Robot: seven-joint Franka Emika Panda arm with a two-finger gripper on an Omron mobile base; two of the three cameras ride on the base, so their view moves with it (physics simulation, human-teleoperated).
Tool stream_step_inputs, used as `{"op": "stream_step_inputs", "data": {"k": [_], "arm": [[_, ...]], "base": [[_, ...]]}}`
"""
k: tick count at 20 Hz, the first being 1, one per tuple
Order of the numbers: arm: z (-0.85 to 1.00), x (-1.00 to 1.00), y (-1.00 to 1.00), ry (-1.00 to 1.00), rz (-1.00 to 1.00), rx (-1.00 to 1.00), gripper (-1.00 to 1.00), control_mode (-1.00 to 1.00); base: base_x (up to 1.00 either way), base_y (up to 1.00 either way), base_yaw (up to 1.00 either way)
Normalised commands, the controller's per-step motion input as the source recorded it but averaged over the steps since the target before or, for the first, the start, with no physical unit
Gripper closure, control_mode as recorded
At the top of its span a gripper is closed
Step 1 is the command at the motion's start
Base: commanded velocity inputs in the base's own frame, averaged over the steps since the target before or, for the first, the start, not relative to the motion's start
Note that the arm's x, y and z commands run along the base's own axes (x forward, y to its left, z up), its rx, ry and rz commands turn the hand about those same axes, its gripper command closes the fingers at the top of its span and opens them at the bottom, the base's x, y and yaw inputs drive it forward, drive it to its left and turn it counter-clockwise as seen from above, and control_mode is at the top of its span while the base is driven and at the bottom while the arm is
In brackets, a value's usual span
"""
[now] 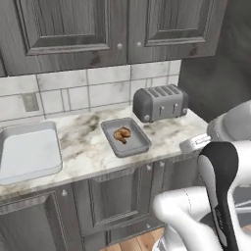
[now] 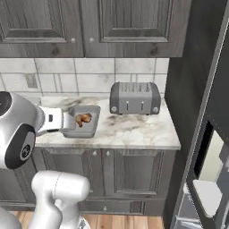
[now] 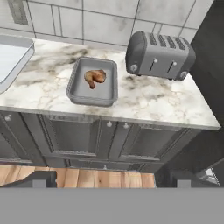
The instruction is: Place one squash and one chicken drumstick in each tupperware on the nearby counter, to pack two identical lunches.
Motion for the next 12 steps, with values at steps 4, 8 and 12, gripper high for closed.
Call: {"op": "stream_step_inputs", "data": {"k": [4,8,12], "arm": [[0.0,0.0,0.0,0.0,0.0,0.0,-1.0,1.0],[0.0,0.0,0.0,0.0,0.0,0.0,-1.0,1.0],[0.0,0.0,0.0,0.0,0.0,0.0,-1.0,1.0]], "base": [[-1.0,-0.71,0.0],[-1.0,-0.91,-0.04],[-1.0,-0.99,-0.07]]}}
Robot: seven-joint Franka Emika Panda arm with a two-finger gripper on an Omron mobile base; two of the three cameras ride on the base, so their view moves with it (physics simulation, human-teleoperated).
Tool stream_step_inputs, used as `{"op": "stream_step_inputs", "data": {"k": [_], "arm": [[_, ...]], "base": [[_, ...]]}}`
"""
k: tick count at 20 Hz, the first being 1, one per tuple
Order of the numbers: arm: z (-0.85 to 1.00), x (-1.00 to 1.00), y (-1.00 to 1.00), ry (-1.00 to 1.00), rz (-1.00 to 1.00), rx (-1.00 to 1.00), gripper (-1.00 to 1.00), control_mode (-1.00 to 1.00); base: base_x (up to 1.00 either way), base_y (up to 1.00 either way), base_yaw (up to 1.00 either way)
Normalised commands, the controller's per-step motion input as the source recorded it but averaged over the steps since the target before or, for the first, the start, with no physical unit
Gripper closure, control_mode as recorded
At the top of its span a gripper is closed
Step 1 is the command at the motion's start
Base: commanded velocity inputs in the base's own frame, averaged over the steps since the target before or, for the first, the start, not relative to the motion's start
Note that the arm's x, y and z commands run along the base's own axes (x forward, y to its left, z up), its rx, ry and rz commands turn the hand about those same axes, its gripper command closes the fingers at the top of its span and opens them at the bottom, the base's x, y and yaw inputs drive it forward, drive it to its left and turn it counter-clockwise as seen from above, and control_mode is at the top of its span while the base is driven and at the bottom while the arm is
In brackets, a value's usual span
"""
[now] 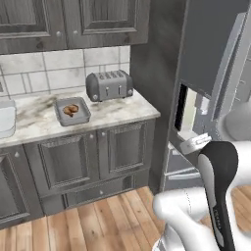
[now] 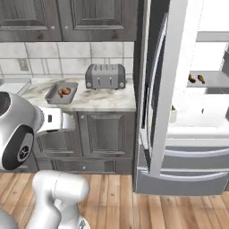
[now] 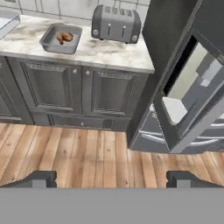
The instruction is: Place one squash and one chicken drumstick in each tupperware on the nearby counter, to pack two identical lunches.
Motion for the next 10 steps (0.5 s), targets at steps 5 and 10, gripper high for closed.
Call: {"op": "stream_step_inputs", "data": {"k": [5,10], "arm": [[0.0,0.0,0.0,0.0,0.0,0.0,-1.0,1.0],[0.0,0.0,0.0,0.0,0.0,0.0,-1.0,1.0]], "base": [[-0.68,-0.98,-0.06],[0.18,-1.0,-0.04]]}}
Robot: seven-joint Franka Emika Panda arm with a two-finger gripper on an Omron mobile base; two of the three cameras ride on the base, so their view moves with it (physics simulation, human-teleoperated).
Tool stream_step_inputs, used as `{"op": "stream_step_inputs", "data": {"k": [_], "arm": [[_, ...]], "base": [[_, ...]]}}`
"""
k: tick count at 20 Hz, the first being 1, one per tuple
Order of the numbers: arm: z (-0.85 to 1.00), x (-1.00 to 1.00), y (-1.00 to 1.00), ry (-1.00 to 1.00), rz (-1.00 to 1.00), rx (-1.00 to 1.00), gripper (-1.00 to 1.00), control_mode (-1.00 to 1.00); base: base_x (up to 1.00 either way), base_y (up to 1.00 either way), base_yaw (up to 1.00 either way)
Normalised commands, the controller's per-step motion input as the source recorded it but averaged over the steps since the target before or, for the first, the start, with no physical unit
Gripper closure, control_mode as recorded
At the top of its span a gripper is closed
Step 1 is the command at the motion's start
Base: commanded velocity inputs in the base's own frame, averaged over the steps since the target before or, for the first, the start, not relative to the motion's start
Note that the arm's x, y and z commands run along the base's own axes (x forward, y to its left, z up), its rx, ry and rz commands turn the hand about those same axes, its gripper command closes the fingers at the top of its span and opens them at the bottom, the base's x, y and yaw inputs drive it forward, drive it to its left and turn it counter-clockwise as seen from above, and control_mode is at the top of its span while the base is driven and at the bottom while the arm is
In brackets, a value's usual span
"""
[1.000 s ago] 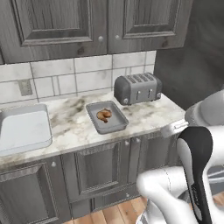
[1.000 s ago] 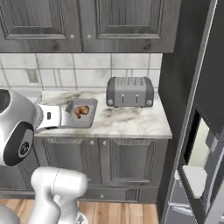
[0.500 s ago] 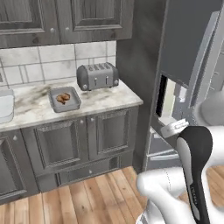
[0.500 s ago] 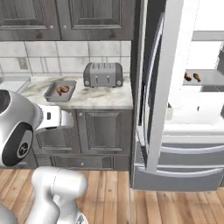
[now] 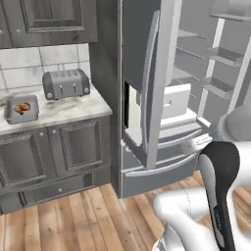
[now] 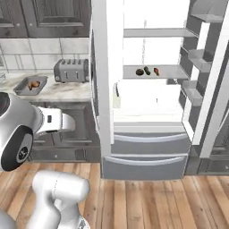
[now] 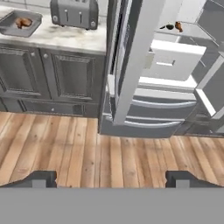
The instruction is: Place one squash and one chicken drumstick in each tupperware on the nearby counter, to pack two identical lunches.
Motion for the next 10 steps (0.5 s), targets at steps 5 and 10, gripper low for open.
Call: {"op": "stream_step_inputs", "data": {"k": [5,10], "arm": [[0.0,0.0,0.0,0.0,0.0,0.0,-1.0,1.0],[0.0,0.0,0.0,0.0,0.0,0.0,-1.0,1.0]], "base": [[0.72,-0.98,0.0],[0.66,-0.81,0.0]]}}
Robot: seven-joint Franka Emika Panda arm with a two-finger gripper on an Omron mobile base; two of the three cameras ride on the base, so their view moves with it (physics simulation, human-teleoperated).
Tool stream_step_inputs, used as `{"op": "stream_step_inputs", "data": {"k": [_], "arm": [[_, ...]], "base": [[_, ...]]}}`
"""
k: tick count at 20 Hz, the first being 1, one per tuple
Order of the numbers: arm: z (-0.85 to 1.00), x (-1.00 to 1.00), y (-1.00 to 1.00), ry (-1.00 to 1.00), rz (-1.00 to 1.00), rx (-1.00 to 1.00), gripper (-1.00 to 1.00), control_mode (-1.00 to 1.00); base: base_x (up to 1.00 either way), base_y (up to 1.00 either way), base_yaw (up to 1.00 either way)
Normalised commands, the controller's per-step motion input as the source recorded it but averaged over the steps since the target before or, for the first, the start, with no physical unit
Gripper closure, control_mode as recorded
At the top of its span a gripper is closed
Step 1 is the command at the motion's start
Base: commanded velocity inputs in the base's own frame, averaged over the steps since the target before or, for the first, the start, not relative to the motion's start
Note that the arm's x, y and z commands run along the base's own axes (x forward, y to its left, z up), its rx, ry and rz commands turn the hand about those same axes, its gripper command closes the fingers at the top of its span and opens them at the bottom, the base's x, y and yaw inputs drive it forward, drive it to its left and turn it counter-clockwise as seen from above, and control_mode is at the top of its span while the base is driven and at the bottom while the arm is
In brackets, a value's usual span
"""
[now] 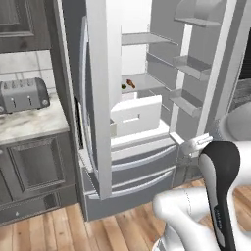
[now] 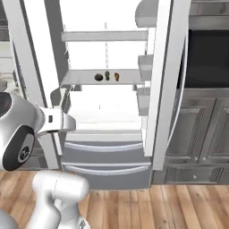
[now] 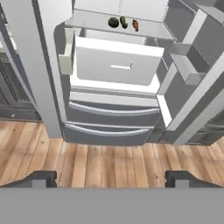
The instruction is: Place one squash and one chicken drumstick in each tupperware on the nearby counter, to pack two identical lunches.
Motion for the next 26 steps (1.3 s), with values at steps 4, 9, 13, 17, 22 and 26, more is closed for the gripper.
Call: {"op": "stream_step_inputs", "data": {"k": [4,9,13,17,22,26], "arm": [[0.0,0.0,0.0,0.0,0.0,0.0,-1.0,1.0],[0.0,0.0,0.0,0.0,0.0,0.0,-1.0,1.0],[0.0,0.0,0.0,0.0,0.0,0.0,-1.0,1.0],[0.0,0.0,0.0,0.0,0.0,0.0,-1.0,1.0],[0.0,0.0,0.0,0.0,0.0,0.0,-1.0,1.0],[0.0,0.0,0.0,0.0,0.0,0.0,-1.0,1.0]], "base": [[0.86,-0.14,0.03],[0.92,0.0,0.17],[0.47,-0.4,0.2],[0.47,-0.36,0.19],[0.73,-0.03,0.16],[0.72,-0.25,0.14]]}}
